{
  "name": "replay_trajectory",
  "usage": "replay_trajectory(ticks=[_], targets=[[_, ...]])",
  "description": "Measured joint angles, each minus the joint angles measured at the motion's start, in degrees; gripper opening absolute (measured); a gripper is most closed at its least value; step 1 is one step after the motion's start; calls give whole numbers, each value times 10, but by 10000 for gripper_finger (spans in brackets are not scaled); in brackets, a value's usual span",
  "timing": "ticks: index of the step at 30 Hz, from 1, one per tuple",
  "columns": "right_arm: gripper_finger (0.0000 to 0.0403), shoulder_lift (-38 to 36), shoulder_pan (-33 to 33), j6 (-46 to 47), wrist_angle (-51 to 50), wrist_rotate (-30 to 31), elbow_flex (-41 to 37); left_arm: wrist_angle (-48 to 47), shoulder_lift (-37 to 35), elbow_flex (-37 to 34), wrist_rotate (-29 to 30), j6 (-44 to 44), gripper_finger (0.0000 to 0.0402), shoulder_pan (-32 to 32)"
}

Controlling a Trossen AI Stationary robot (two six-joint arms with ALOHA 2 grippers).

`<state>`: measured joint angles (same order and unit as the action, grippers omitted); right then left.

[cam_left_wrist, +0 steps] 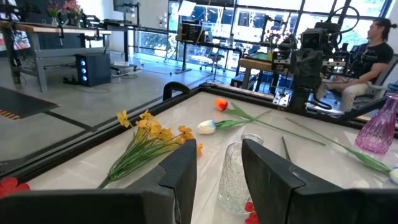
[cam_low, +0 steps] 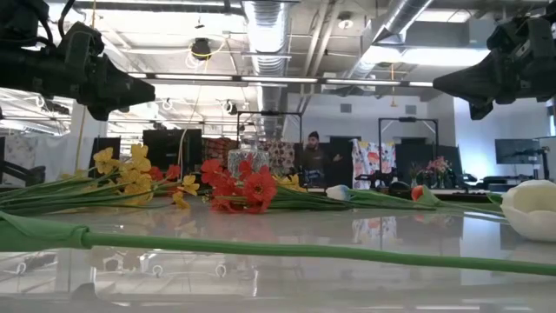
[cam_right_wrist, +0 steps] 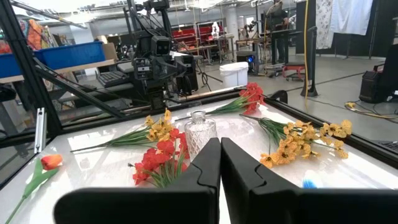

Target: Sort flowers into vase by color

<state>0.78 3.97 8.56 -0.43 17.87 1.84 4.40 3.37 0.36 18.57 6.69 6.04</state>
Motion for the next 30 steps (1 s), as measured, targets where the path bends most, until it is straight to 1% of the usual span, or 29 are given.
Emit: replay_trajectory(ticks=[7, 9, 10, 12, 16, 19, 22, 25, 28, 30], targets=[[38, 0, 0, 0, 0, 0, 0, 1, 0, 0, 3, -1, 116, 0], [38, 0, 0, 0, 0, 0, 0, 2, 0, 0, 28, -3, 116, 0], [38, 0, 0, 0, 0, 0, 0, 2, 0, 0, 32, 9, 116, 0], [38, 0, 0, 0, 0, 0, 0, 2, 0, 0, 29, 57, 116, 1], [38, 0, 0, 0, 0, 0, 0, 1, 0, 0, -6, 204, 116, 0], [38, 0, 0, 0, 0, 0, 0, 1, 8, 0, 14, 279, 116, 0], [38, 0, 0, 0, 0, 0, 0, 2, 16, 0, 38, 390, 116, 0], [38, 0, 0, 0, 2, 1, 0, 3, 22, 0, 34, 477, 116, 0], [38, 0, -5, 0, 13, 4, 0, 33, 29, 0, 15, 530, 116, 0], [38, -1, -8, 0, 21, 4, -2, 79, 37, 0, 7, 534, 116, 0]])
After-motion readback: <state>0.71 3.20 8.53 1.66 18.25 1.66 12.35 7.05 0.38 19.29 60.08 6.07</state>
